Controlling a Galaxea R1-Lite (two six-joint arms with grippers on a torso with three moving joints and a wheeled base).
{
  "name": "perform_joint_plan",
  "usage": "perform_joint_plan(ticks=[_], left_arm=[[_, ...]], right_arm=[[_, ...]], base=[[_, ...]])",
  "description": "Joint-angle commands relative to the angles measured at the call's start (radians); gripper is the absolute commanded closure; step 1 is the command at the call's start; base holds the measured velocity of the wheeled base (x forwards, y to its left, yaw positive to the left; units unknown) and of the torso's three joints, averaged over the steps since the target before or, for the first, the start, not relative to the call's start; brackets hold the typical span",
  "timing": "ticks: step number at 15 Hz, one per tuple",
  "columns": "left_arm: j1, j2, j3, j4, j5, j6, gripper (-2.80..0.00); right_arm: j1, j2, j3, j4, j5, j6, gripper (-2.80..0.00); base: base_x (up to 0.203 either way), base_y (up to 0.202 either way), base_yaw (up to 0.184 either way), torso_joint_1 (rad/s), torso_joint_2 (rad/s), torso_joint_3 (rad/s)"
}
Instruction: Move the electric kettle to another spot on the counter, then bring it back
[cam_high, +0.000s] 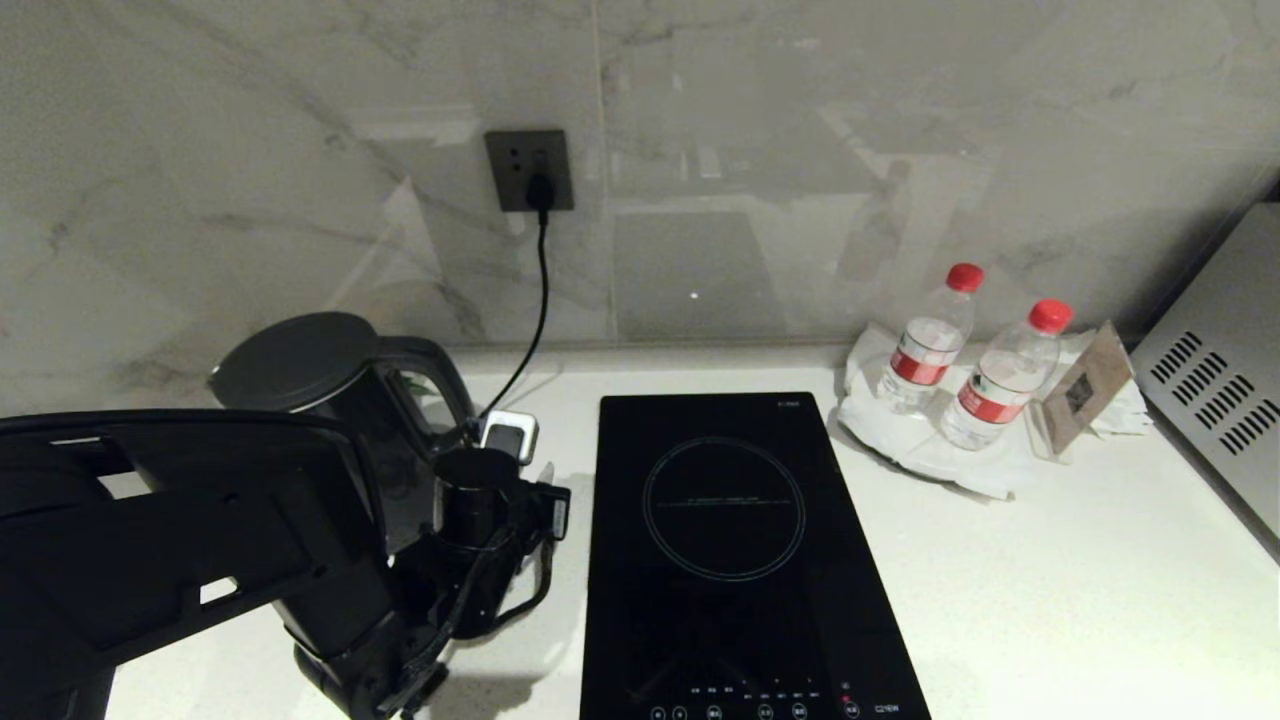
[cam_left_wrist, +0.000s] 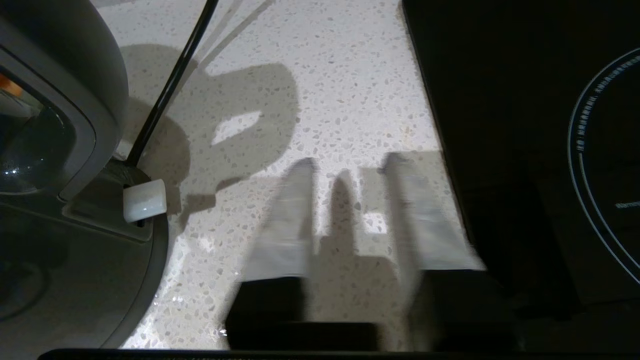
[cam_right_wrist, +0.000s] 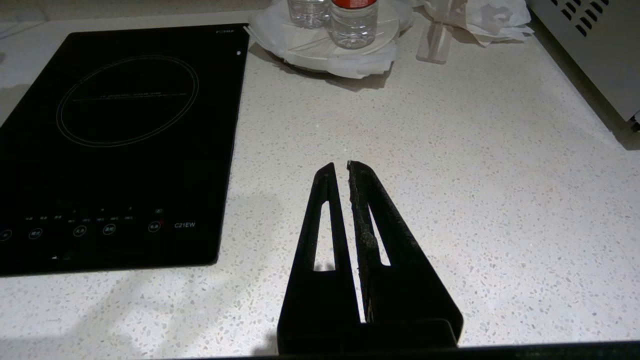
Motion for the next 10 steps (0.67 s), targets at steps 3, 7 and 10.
perform_joint_plan(ticks=[3, 7, 10], left_arm=[[0.006, 0.025, -0.021, -0.009, 0.003, -0.001, -2.80], [0.044, 0.050, -0.041, -0.009, 0.004, 0.002, -2.80], [0.072, 0.072, -0.053, -0.009, 0.004, 0.002, -2.80]], right_arm=[[0.000, 0.000, 0.000, 0.000, 0.000, 0.000, 0.00], [0.000, 0.000, 0.000, 0.000, 0.000, 0.000, 0.00], [0.000, 0.001, 0.000, 0.000, 0.000, 0.000, 0.00]], base=[[0.000, 0.000, 0.000, 0.000, 0.00, 0.000], [0.000, 0.000, 0.000, 0.000, 0.00, 0.000], [0.000, 0.000, 0.000, 0.000, 0.00, 0.000]])
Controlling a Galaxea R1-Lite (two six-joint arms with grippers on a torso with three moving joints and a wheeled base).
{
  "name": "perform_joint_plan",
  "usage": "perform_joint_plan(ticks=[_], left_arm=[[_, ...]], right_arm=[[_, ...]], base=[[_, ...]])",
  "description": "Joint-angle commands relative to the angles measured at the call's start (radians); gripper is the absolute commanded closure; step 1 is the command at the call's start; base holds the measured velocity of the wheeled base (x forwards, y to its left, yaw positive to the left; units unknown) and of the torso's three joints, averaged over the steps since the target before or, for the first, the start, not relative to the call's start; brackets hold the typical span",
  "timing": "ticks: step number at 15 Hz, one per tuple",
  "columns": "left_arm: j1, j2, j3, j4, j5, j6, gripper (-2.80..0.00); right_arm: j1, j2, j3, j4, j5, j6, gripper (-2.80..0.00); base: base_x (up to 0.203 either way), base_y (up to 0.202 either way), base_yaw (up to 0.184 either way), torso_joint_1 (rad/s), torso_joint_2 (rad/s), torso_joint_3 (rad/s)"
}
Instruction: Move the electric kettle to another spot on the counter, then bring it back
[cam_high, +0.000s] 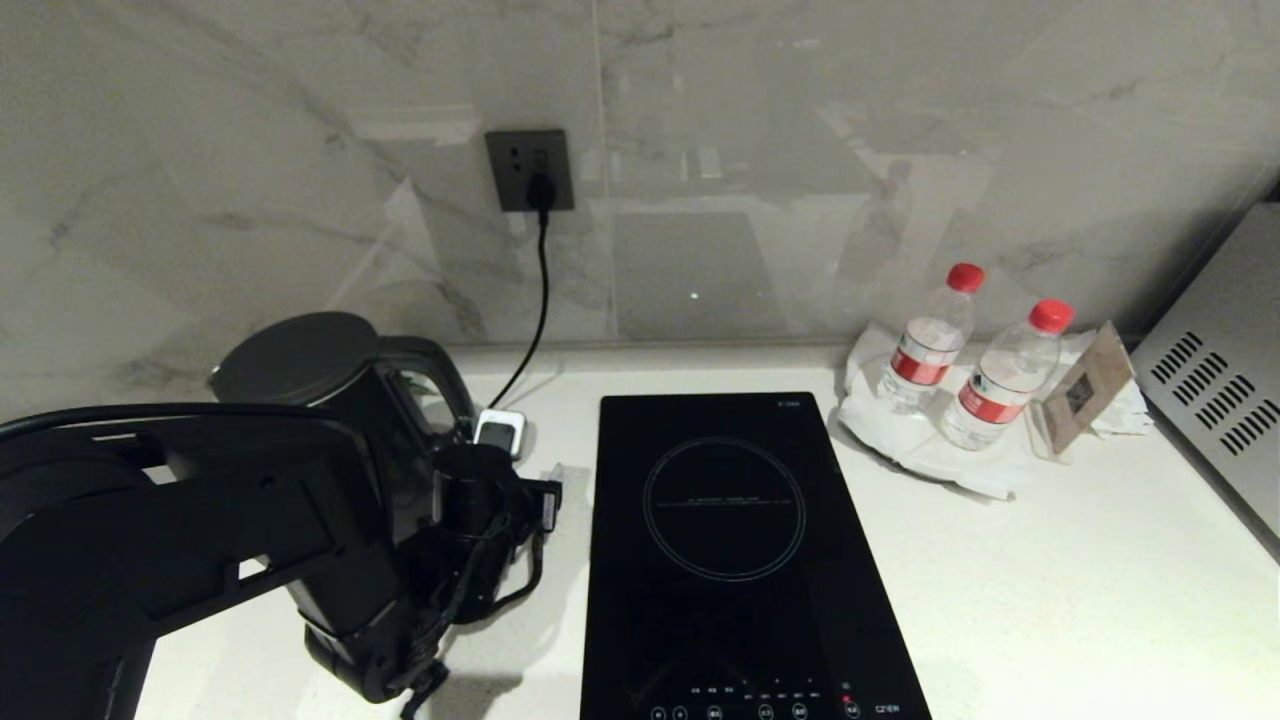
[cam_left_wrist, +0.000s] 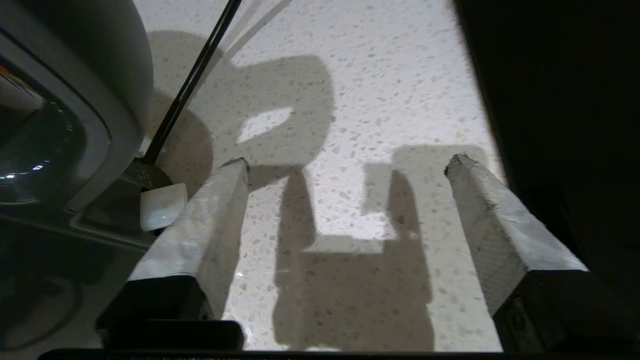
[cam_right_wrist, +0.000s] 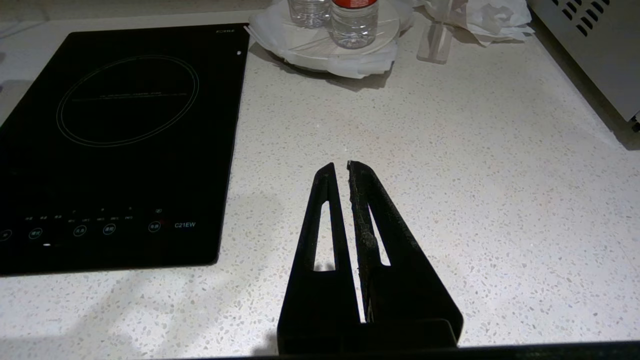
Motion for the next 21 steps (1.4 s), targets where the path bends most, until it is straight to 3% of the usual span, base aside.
perform_joint_plan(ticks=[1, 11, 21], left_arm=[[0.024, 0.023, -0.013, -0.008, 0.003, 0.000, -2.80], [0.082, 0.055, -0.038, -0.011, 0.000, -0.003, -2.80], [0.046, 0.016, 0.013, -0.012, -0.004, -0.010, -2.80]], right_arm=[[0.000, 0.001, 0.000, 0.000, 0.000, -0.001, 0.00], [0.000, 0.002, 0.000, 0.000, 0.000, -0.001, 0.00], [0.000, 0.002, 0.000, 0.000, 0.000, -0.001, 0.00]], base=[[0.000, 0.000, 0.000, 0.000, 0.00, 0.000], [0.000, 0.000, 0.000, 0.000, 0.00, 0.000], [0.000, 0.000, 0.000, 0.000, 0.00, 0.000]])
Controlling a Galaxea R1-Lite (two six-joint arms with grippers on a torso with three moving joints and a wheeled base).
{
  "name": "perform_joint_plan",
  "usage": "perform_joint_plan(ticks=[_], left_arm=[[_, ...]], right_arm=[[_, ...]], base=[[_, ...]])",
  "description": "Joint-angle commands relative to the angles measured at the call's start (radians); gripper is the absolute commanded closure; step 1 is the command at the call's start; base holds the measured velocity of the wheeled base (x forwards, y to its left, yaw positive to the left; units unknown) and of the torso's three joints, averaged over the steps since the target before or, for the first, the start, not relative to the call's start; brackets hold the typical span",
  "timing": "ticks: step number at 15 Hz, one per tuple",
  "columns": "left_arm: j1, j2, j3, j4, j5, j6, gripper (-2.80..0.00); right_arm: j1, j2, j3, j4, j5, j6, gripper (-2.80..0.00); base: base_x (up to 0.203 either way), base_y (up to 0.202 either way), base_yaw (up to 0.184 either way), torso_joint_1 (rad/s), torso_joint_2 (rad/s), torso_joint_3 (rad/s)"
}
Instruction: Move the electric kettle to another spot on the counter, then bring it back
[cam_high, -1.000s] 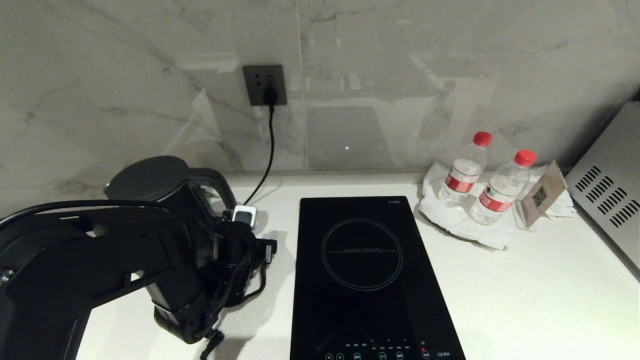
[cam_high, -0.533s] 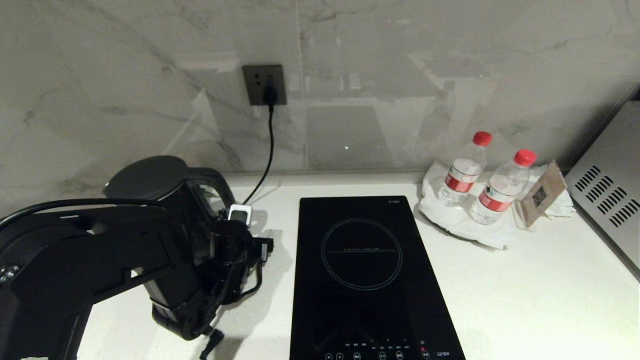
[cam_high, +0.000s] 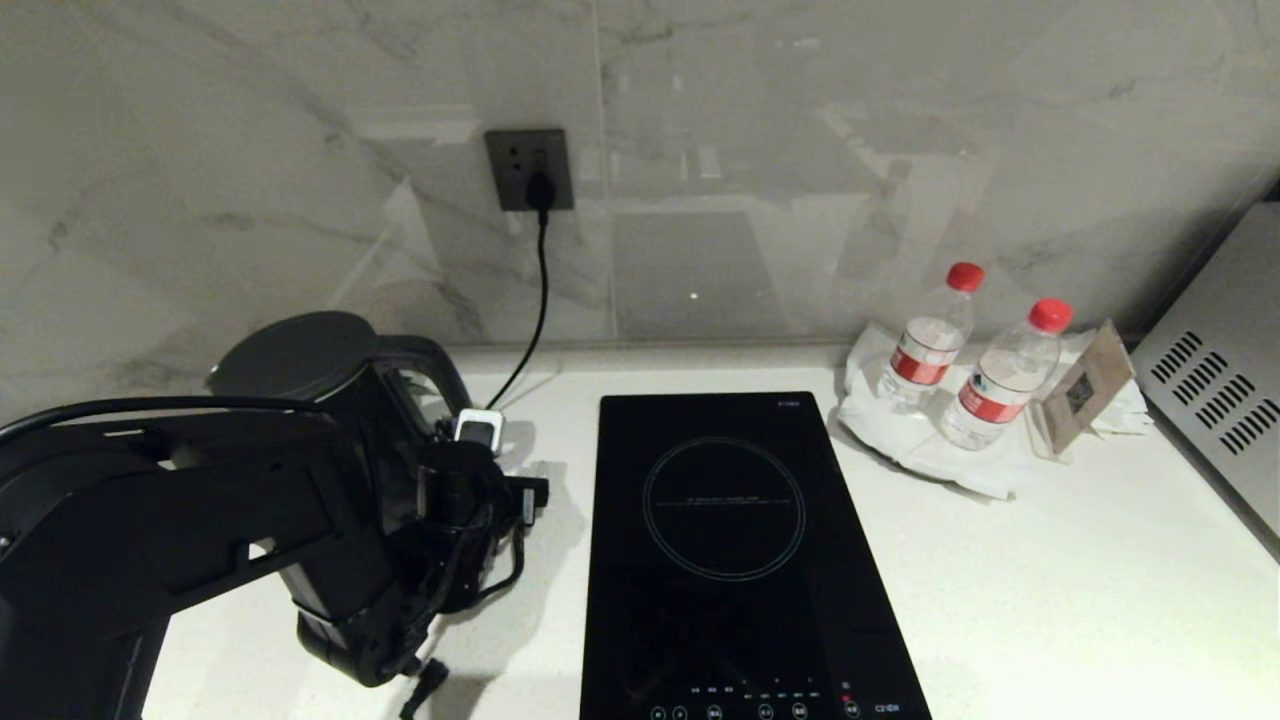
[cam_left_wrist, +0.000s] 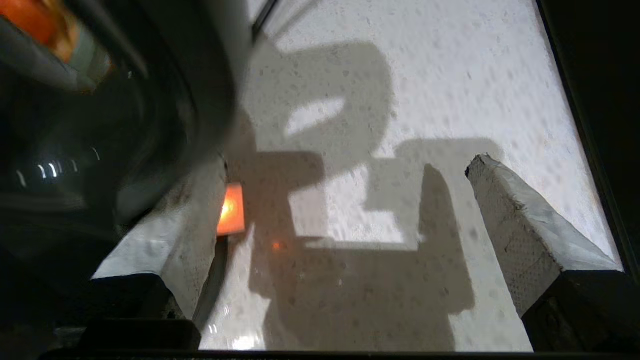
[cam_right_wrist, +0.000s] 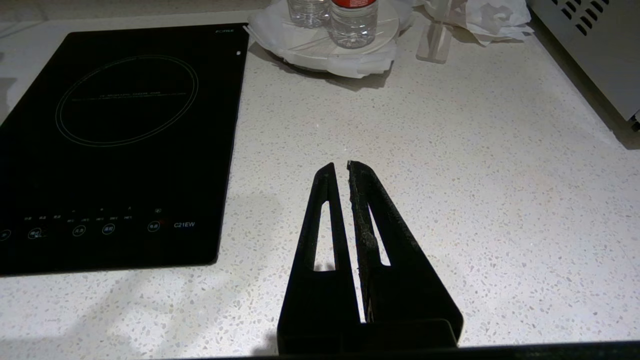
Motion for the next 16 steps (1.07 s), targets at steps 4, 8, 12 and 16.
perform_joint_plan(ticks=[4, 8, 12, 16], left_arm=[[-0.047, -0.038, 0.069, -0.010, 0.003, -0.008, -2.80], [-0.067, -0.025, 0.109, -0.012, 0.005, -0.037, -2.80], [-0.066, 0.011, 0.108, -0.012, 0.006, -0.047, -2.80], [-0.057, 0.049, 0.058, -0.012, 0.010, -0.049, -2.80]], right_arm=[[0.000, 0.001, 0.000, 0.000, 0.000, 0.000, 0.00], [0.000, 0.002, 0.000, 0.000, 0.000, 0.000, 0.00], [0.000, 0.001, 0.000, 0.000, 0.000, 0.000, 0.00], [0.000, 0.002, 0.000, 0.000, 0.000, 0.000, 0.00]], base=[[0.000, 0.000, 0.000, 0.000, 0.00, 0.000], [0.000, 0.000, 0.000, 0.000, 0.00, 0.000], [0.000, 0.000, 0.000, 0.000, 0.00, 0.000], [0.000, 0.000, 0.000, 0.000, 0.00, 0.000]])
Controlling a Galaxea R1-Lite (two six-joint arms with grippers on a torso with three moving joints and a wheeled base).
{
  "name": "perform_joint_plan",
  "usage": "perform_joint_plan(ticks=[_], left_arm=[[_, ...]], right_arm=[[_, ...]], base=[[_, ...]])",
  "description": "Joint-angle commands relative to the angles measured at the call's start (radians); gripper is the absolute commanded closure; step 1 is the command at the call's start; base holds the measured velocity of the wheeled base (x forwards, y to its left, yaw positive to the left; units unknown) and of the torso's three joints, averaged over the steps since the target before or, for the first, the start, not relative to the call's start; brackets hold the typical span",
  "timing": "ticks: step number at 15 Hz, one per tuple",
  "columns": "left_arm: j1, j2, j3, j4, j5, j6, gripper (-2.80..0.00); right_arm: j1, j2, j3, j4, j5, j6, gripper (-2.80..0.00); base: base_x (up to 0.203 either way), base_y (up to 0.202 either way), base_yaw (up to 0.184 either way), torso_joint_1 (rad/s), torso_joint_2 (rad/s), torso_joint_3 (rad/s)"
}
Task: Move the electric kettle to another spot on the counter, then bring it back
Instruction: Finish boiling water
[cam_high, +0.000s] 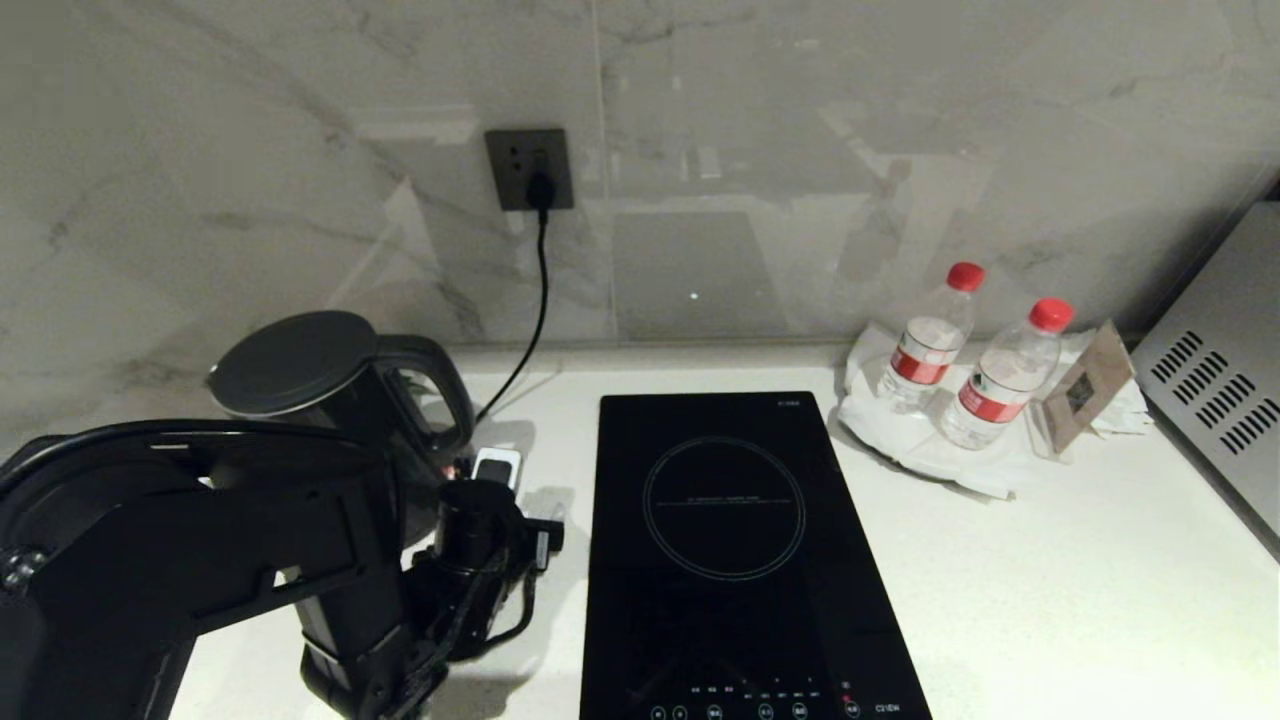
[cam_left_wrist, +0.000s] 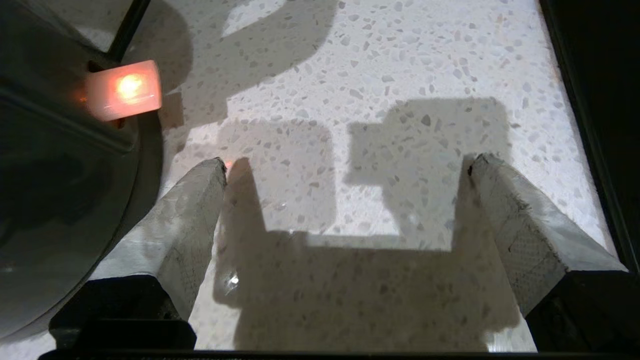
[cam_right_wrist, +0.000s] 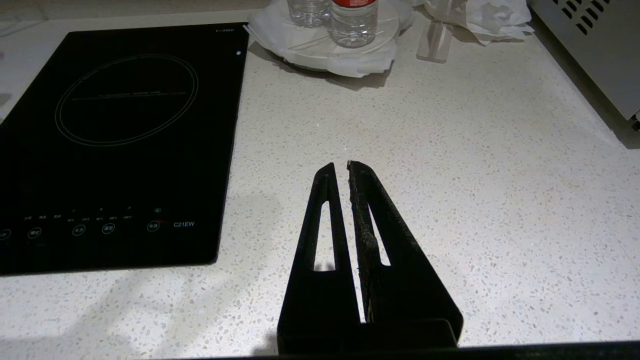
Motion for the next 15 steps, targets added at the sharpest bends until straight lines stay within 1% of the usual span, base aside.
perform_joint_plan(ticks=[1, 7, 15], left_arm=[[0.015, 0.022, -0.036, -0.008, 0.002, 0.000, -2.80], [0.050, 0.018, -0.078, -0.006, -0.003, 0.009, -2.80], [0.054, 0.007, -0.083, -0.006, -0.003, 0.013, -2.80]], right_arm=[[0.000, 0.000, 0.000, 0.000, 0.001, -0.001, 0.00], [0.000, 0.002, 0.000, 0.000, 0.001, -0.001, 0.00], [0.000, 0.002, 0.000, 0.000, 0.001, -0.001, 0.00]], base=[[0.000, 0.000, 0.000, 0.000, 0.00, 0.000], [0.000, 0.000, 0.000, 0.000, 0.00, 0.000], [0.000, 0.000, 0.000, 0.000, 0.00, 0.000]])
